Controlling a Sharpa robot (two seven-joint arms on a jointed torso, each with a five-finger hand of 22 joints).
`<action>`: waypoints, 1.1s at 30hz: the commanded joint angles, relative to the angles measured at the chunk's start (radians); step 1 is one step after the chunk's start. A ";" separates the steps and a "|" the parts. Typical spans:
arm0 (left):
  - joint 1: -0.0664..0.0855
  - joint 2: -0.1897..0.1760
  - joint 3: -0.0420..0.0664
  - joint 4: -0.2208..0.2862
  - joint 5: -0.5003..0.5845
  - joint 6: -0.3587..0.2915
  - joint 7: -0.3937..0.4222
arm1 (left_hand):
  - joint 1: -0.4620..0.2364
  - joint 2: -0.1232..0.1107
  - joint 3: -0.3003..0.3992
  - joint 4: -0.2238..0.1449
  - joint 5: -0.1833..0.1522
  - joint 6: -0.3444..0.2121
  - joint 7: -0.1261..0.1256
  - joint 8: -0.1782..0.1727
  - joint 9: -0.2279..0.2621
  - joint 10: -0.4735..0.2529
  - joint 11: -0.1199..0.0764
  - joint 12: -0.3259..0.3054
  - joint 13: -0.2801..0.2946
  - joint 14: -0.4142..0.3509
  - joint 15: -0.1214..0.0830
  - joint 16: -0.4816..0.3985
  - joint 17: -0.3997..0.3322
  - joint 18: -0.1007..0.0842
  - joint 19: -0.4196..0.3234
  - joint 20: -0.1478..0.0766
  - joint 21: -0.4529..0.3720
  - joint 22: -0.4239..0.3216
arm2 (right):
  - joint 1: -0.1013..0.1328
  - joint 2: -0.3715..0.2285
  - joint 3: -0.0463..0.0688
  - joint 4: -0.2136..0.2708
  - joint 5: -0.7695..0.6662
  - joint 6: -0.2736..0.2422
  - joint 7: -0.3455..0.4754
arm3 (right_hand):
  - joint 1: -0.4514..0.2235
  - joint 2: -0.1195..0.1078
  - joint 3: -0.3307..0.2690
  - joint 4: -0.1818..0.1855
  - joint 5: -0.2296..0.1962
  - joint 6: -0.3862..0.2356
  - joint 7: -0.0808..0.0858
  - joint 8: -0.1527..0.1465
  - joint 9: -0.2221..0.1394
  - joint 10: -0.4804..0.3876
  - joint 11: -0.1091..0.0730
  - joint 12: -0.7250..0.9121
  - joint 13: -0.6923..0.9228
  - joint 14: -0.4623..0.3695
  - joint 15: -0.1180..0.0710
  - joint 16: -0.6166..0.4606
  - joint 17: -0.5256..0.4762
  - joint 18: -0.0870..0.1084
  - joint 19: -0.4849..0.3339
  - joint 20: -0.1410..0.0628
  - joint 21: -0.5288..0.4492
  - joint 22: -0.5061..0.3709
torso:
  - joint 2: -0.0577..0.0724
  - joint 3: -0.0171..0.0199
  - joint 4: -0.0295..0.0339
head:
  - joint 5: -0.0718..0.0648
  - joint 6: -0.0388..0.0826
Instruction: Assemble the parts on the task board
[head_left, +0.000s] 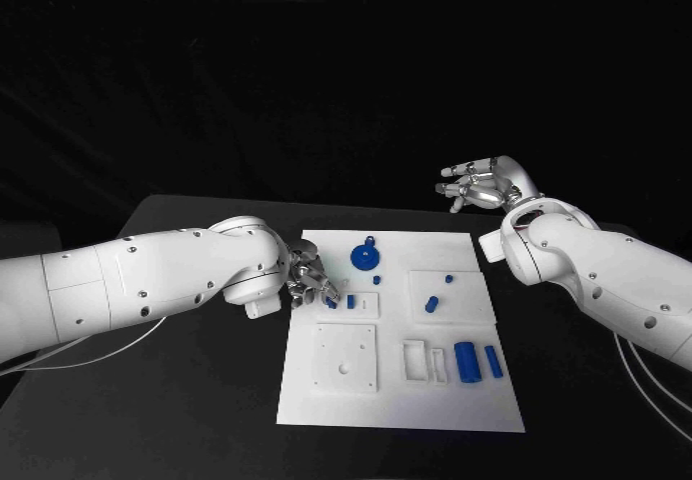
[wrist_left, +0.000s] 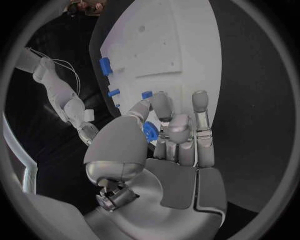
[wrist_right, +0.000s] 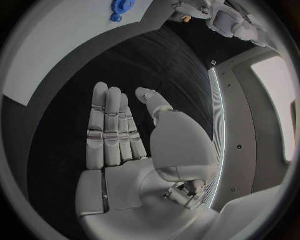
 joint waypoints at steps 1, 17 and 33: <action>-0.005 0.004 -0.002 0.009 -0.004 0.017 0.022 | 0.013 0.000 0.023 -0.031 -0.006 0.175 -0.136 -0.001 0.573 0.033 -0.023 0.005 0.001 0.008 0.003 0.004 0.003 0.015 0.001 0.008 0.004 0.018 | -0.001 0.000 0.000 0.001 -0.001 0.011 0.007 | -0.009 0.001 0.001 0.000 0.005 -0.003 0.007 -0.001 0.000 -0.006 -0.003 -0.002 -0.001 -0.004 0.001 -0.004 -0.001 -0.012 -0.004 -0.002 0.004 -0.001 | 0.000 0.0007 0.0002 | 0.000 0.000; -0.005 0.001 -0.002 0.018 -0.047 0.005 0.013 | 0.013 0.003 0.040 -0.050 0.026 0.185 -0.136 -0.016 0.593 0.033 -0.024 0.011 0.003 0.009 0.003 0.012 0.012 0.042 -0.003 0.034 0.017 0.019 | -0.001 -0.001 0.000 0.001 -0.001 0.011 0.007 | -0.009 0.001 0.001 0.000 0.005 -0.003 0.007 -0.001 0.000 -0.006 -0.003 -0.002 -0.001 -0.004 0.001 -0.004 -0.001 -0.012 -0.004 -0.002 0.004 -0.001 | 0.000 0.0001 0.0008 | 0.001 0.001; -0.004 -0.041 -0.002 0.065 -0.077 -0.099 0.026 | 0.011 0.003 0.047 -0.055 0.034 0.187 -0.137 -0.016 0.598 0.033 -0.026 0.016 0.004 0.010 0.000 0.019 0.018 0.056 -0.002 0.045 0.026 0.019 | -0.004 -0.003 0.000 0.000 -0.001 0.011 0.007 | -0.009 0.001 0.001 0.000 0.005 -0.003 0.007 -0.001 0.000 -0.006 -0.003 -0.002 -0.001 -0.004 0.001 -0.004 -0.001 -0.012 -0.004 -0.002 0.004 -0.001 | 0.000 0.0000 0.0010 | 0.001 0.001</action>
